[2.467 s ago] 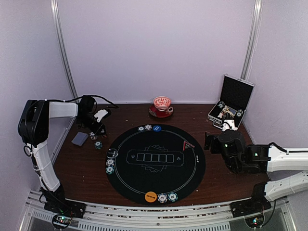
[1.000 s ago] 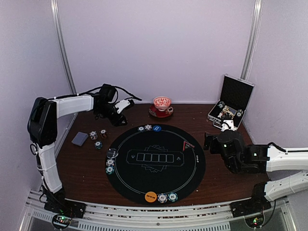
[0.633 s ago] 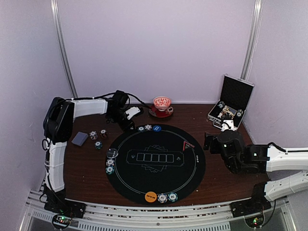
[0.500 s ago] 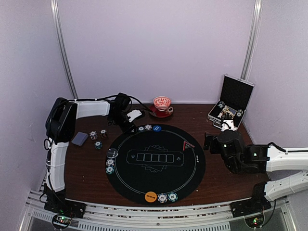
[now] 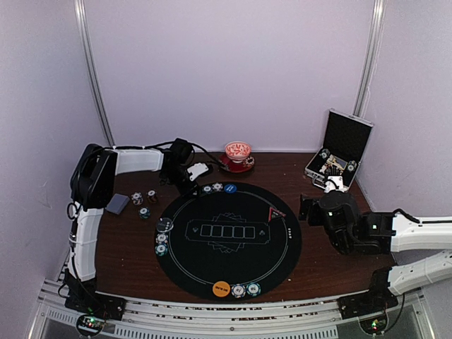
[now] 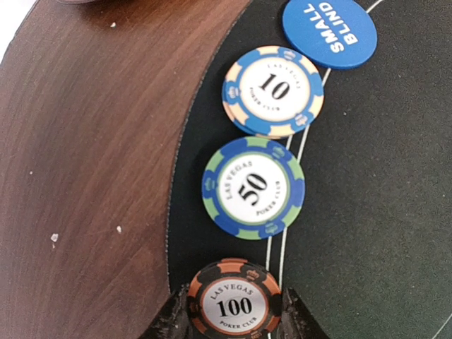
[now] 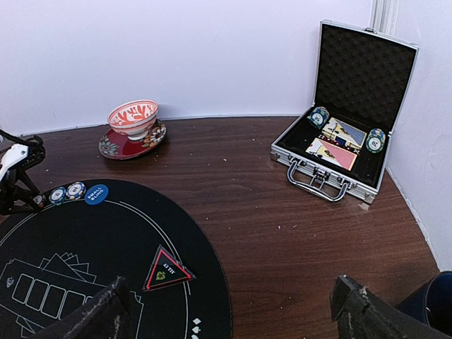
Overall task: Distribute texas hold em gaming equipment
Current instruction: Place the poker chip in the small blind area.
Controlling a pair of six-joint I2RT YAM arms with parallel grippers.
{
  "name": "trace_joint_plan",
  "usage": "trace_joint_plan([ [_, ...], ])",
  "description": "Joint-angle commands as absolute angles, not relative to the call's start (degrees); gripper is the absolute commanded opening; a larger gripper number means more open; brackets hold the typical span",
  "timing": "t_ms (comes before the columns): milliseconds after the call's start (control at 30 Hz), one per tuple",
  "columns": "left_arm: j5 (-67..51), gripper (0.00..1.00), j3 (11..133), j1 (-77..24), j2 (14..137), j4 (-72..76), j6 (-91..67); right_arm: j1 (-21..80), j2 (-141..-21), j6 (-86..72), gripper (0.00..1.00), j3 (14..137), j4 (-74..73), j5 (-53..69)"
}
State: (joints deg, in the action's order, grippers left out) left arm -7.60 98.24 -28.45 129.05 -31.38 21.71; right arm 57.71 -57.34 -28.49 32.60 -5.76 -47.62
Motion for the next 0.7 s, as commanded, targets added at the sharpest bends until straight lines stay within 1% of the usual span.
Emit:
trace_joint_plan([
  [0,-6.5,0.24,100.64,-28.48,130.88,-29.45,22.23,57.43,-57.66,-28.26,1.0,33.33,-5.71,-48.25],
  [667,-7.57,0.25,101.85,-29.0,132.44,-29.45,22.59,57.4,-57.49,-28.22,1.0,33.38,-5.73,-48.23],
])
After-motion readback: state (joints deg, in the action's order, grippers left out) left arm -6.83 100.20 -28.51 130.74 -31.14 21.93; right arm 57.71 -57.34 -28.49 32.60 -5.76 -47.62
